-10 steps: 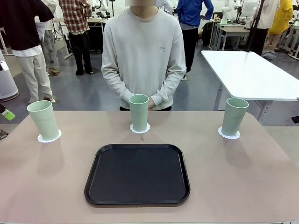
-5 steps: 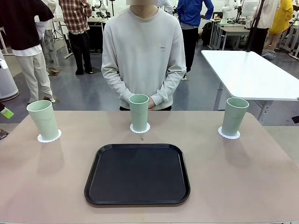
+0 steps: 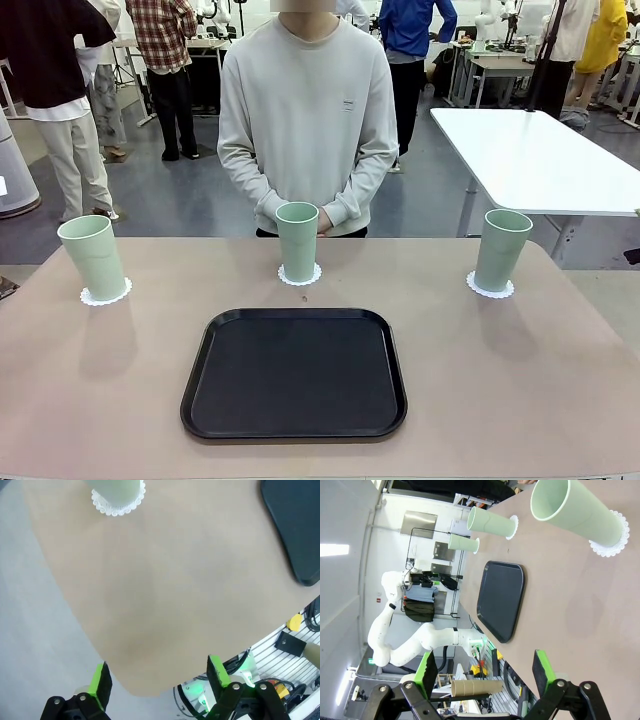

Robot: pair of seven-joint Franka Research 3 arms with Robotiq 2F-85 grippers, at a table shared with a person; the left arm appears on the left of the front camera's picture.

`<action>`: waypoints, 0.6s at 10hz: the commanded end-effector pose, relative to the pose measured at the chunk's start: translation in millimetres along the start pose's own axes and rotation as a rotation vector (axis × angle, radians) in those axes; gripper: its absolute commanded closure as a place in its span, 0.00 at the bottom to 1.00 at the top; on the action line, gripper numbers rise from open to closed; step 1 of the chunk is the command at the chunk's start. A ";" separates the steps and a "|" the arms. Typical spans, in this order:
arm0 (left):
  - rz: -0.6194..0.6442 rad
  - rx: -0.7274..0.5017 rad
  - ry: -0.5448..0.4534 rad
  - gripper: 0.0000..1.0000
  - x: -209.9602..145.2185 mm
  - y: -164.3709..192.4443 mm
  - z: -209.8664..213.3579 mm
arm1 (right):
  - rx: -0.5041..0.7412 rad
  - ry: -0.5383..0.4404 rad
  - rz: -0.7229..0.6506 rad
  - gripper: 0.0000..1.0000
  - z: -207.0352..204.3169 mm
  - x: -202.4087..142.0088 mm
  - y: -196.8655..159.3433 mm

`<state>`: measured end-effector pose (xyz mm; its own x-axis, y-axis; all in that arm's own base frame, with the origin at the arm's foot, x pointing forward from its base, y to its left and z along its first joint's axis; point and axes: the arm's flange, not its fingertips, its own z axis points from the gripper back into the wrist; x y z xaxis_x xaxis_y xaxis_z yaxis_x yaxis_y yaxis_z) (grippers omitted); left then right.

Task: Place coasters on the table and set cups on them.
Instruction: Take one Reusable plastic cup from the Flat Tray and place it on a coaster set by the human.

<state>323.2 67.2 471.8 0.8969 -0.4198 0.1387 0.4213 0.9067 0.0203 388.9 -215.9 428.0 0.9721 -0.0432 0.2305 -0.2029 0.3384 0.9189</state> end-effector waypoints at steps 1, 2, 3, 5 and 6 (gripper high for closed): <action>0.006 0.007 0.005 0.00 1.8 3.3 -3.4 | 0.001 -0.002 0.002 0.00 0.8 -0.5 0.6; -0.014 -0.358 -0.131 0.00 4.5 37.0 10.0 | 0.001 -0.002 0.002 0.00 0.8 -0.5 0.6; 0.017 -0.645 -0.264 0.00 -1.0 65.7 13.2 | 0.001 -0.002 0.002 0.00 0.8 -0.5 0.6; 0.126 -1.008 -0.458 0.00 -14.7 118.6 4.6 | 0.001 -0.002 0.002 0.00 0.8 -0.5 0.6; 0.223 -1.135 -0.523 0.00 -19.8 149.5 -4.5 | 0.001 -0.002 0.002 0.00 0.8 -0.5 0.6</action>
<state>340.7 189.1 474.2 0.8832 -0.1819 0.4323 0.4326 0.6722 -0.6009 388.6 -216.3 428.0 0.9721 -0.0444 0.2304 -0.2023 0.3386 0.9189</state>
